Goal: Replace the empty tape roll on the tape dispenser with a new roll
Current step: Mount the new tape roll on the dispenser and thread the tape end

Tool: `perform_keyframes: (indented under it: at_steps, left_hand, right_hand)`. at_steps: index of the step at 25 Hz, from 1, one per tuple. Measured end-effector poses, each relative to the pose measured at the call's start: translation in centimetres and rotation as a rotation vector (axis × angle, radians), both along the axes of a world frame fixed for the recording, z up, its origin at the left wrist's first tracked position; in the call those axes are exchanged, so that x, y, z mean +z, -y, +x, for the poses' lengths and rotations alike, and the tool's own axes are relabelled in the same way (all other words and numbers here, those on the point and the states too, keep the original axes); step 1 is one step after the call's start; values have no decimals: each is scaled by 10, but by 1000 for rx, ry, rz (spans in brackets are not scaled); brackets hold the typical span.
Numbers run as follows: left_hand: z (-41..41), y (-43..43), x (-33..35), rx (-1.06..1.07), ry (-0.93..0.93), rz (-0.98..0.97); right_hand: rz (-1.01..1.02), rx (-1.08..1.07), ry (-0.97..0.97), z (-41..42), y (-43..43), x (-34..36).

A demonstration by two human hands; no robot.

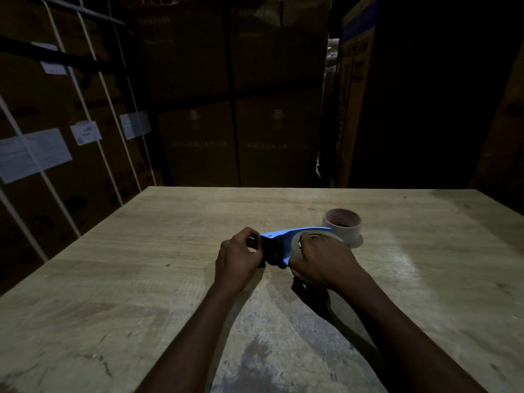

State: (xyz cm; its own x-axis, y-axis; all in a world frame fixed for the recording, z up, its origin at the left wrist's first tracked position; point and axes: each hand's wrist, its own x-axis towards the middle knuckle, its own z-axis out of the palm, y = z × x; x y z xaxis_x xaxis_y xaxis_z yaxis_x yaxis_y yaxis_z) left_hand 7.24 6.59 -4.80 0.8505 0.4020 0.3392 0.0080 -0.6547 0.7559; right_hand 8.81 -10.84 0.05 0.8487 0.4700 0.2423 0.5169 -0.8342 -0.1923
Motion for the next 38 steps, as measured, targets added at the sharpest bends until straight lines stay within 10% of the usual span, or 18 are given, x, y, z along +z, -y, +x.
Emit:
perform_keyframes:
  at_steps: [38]
  left_hand:
    - [4, -5, -5, -16, -20, 90]
  right_hand:
    - [-18, -23, -2, -5, 1, 5]
